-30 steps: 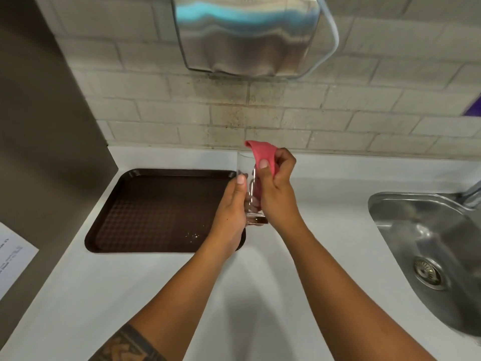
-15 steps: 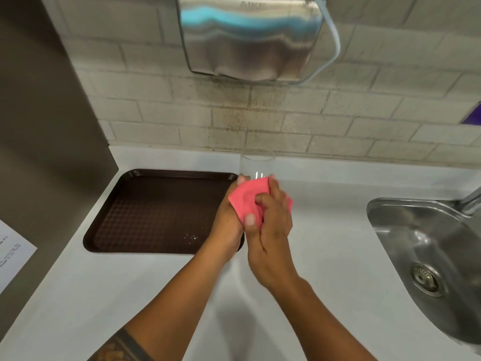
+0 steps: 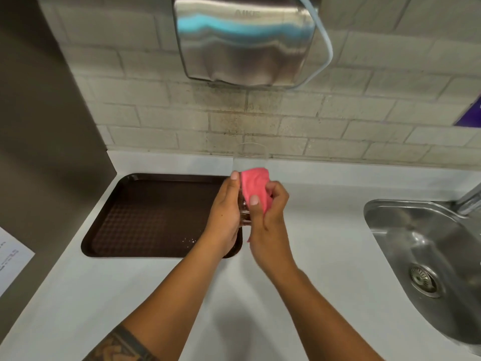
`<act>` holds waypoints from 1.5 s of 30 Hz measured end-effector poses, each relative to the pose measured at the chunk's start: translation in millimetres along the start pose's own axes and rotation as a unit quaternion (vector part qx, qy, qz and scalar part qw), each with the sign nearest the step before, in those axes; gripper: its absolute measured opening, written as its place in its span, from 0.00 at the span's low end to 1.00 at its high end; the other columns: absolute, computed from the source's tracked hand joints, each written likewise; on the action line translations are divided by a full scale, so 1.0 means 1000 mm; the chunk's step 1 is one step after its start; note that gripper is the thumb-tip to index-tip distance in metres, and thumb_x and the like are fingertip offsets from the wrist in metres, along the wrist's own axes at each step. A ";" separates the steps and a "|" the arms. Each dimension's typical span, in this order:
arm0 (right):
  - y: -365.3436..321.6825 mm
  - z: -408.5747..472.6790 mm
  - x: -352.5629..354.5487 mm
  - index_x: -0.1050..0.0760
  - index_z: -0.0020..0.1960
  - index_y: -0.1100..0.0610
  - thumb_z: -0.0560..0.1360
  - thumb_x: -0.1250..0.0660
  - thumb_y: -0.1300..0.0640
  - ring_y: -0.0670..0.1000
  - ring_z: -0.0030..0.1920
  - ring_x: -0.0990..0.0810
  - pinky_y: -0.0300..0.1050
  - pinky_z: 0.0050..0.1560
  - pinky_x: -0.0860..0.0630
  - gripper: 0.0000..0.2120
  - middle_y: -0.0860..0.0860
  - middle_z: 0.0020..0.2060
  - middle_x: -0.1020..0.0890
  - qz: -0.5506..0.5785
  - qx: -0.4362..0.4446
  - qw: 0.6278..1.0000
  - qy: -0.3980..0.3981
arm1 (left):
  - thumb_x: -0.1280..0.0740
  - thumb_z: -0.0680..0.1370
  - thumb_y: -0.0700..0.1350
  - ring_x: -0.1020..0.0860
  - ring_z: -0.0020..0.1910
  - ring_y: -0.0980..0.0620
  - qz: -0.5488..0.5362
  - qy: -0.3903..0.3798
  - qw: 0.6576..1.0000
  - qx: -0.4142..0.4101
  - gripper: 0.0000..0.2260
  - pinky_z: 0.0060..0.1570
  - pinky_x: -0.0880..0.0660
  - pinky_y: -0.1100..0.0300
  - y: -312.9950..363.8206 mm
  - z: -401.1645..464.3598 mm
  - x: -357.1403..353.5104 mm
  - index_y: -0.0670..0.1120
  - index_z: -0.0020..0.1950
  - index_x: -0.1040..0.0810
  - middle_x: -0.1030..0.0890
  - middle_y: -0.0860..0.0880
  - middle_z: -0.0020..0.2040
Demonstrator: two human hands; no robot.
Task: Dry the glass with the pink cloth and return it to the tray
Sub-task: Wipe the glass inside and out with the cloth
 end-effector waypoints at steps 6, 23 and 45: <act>-0.004 -0.032 -0.005 0.41 0.75 0.41 0.85 0.44 0.43 0.51 0.78 0.41 0.58 0.76 0.32 0.19 0.40 0.80 0.42 -0.098 0.000 0.995 -0.012 | 0.36 0.76 0.69 0.13 0.60 0.35 -0.096 -0.013 0.993 0.061 0.37 0.60 0.16 0.41 0.001 -0.001 -0.007 0.43 0.75 0.25 0.14 0.35 0.62; -0.006 0.018 0.011 0.41 0.81 0.36 0.79 0.47 0.28 0.37 0.51 0.14 0.29 0.41 0.20 0.32 0.40 0.62 0.18 0.081 -0.093 0.991 -0.056 | 0.43 0.86 0.64 0.09 0.53 0.47 -0.051 -0.044 0.997 0.039 0.27 0.42 0.14 0.56 0.008 -0.012 -0.009 0.47 0.72 0.19 0.10 0.43 0.59; -0.016 0.002 0.023 0.52 0.85 0.44 0.84 0.37 0.47 0.49 0.79 0.33 0.48 0.77 0.30 0.36 0.48 0.81 0.36 -0.061 0.001 0.998 0.026 | 0.45 0.85 0.67 0.18 0.60 0.57 0.151 -0.034 0.988 -0.020 0.23 0.50 0.21 0.61 0.021 -0.013 -0.024 0.56 0.74 0.30 0.18 0.53 0.63</act>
Point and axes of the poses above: each hand's wrist, its own z-axis towards the middle knuckle, its own x-axis out of the back of the hand, y = z × x, the point moved 4 cm from there along z, towards the middle knuckle
